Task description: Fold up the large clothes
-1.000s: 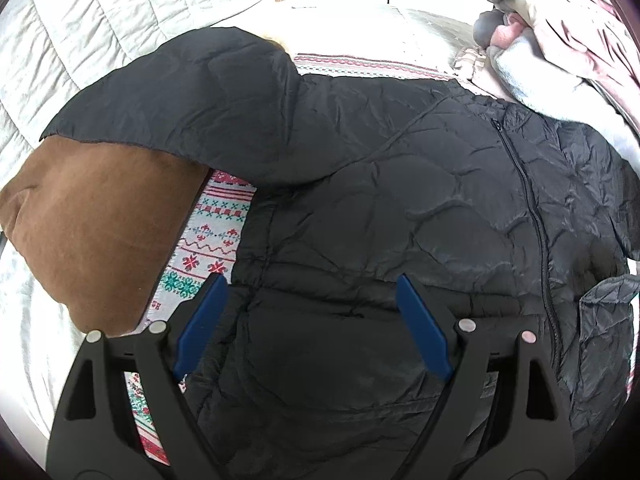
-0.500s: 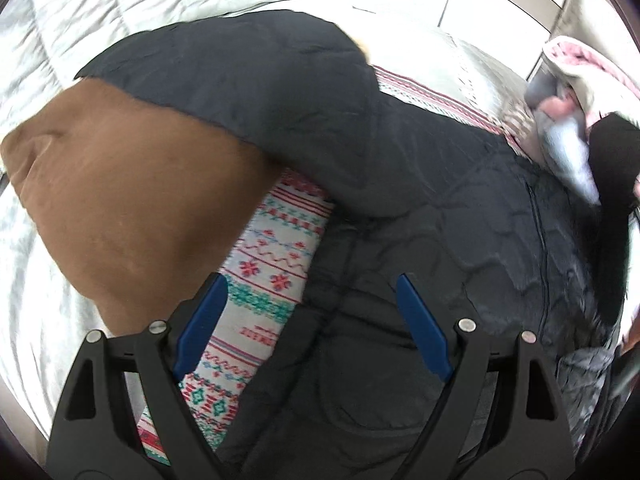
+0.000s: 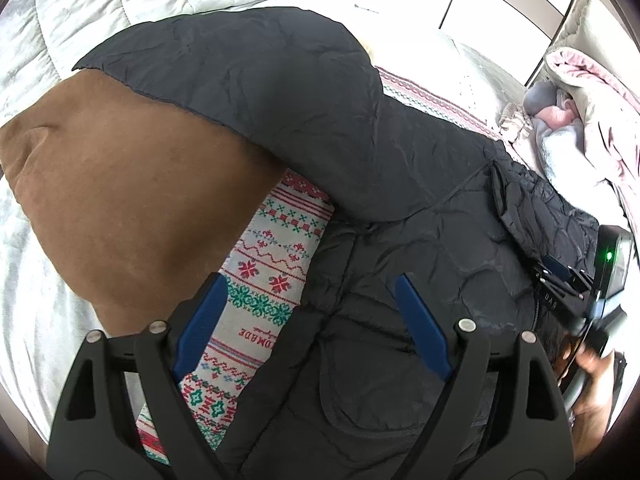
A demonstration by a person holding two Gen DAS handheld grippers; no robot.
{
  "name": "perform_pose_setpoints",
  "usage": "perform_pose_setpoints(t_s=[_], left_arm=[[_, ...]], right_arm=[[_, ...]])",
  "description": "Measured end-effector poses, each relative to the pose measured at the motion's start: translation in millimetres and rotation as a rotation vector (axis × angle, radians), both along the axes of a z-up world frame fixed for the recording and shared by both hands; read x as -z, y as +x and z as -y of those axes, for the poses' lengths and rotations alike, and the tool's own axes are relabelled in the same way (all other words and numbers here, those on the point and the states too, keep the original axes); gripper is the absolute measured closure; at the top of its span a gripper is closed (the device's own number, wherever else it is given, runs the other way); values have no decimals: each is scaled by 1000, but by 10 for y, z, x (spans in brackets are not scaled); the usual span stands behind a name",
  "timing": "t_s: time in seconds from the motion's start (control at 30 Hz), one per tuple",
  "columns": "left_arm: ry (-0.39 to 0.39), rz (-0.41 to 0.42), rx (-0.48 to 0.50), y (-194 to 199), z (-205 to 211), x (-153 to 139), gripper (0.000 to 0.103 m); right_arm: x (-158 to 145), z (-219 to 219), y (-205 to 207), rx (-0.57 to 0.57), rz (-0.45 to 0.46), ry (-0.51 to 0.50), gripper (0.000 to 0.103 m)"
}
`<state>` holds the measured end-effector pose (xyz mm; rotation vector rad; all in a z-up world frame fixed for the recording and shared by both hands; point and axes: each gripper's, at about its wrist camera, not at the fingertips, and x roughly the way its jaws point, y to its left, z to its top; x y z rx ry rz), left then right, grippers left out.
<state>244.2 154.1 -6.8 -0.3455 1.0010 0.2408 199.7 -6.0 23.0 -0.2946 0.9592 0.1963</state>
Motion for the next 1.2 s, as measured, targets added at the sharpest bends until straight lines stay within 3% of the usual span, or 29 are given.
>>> perform_pose_setpoints(t_s=[0.1,0.2,0.3,0.4,0.5,0.6,0.67,0.77,0.97,1.07,1.2], left_arm=[[1,3,7,-5,-1,-5,17],[-7,14,3,-11,-29,-32,17],[-11,17,-1,-20,-28,-41,17],[-7,17,5,-17,-10,-36,17],[-5,17,5,-13,-6,-35,17],[-4,20,-2,-3,5,-33,17],[2,24,3,15,28,-28,17],[7,31,6,32,23,-30,17],[-6,80,-69,-24,-277,-152,17],[-32,101,-118,-61,-524,-222,17],[-37,154,-227,-144,-949,-380,17]], right_arm=[[46,139,62,9,-86,82,52],[-163,411,-41,-49,-105,276,52],[-469,859,-174,-55,-29,400,42],[-598,1470,-204,49,39,396,38],[-421,2228,-101,242,15,402,38],[26,2961,2,444,-52,461,38],[362,3247,127,531,-106,443,38],[503,3320,327,544,-45,350,34],[325,3464,722,601,-93,286,33],[-72,3566,624,555,-17,345,33],[-394,3568,355,481,-51,457,33]])
